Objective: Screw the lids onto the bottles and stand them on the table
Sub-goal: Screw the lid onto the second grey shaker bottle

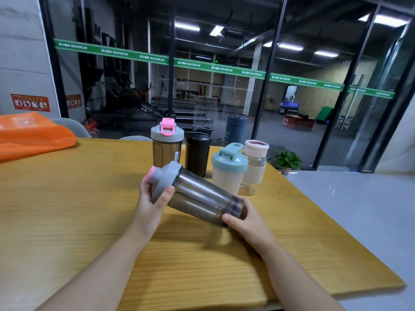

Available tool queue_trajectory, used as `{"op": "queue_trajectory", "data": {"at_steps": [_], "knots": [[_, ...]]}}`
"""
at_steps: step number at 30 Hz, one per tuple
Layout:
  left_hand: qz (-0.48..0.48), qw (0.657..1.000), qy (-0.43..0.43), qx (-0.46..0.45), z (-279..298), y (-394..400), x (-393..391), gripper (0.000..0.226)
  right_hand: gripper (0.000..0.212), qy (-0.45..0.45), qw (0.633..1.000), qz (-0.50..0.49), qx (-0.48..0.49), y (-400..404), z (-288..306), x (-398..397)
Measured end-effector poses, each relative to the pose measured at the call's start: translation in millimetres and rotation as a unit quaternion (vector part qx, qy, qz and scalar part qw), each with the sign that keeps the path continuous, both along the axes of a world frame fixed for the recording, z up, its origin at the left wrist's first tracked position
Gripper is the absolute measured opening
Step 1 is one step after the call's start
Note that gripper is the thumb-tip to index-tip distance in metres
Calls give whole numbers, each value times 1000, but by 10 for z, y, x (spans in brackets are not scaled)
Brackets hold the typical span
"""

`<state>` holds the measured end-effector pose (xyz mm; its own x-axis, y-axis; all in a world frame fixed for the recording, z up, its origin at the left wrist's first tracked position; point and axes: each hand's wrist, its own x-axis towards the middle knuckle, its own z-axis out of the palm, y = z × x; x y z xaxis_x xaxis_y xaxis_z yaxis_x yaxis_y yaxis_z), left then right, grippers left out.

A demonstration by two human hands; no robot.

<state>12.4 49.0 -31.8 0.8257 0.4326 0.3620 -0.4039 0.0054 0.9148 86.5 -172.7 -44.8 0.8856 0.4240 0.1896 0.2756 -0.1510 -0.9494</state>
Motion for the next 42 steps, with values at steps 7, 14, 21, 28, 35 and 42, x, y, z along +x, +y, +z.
{"op": "queue_trajectory", "data": {"at_steps": [7, 14, 21, 28, 35, 42], "knots": [[-7, 1000, -9, 11, 297, -143, -20, 97, 63, -40, 999, -16, -29, -28, 49, -79], [-22, 998, -14, 59, 746, -312, 6, 66, 59, -84, 994, -60, 19, -27, 32, -99], [-55, 988, -19, 146, 1118, -554, 106, 78, 77, -146, 987, -62, 1, -169, 199, -72], [-122, 965, -5, 234, 1318, -835, 306, 81, 68, -164, 986, -1, 2, -334, 732, 32], [-148, 925, 47, 348, 1480, -872, 666, 103, 67, -176, 979, -93, 33, -427, 785, 278], [-65, 911, 57, 402, 1479, -910, 1103, 83, 84, -185, 944, -269, 40, -493, 412, 734]]}}
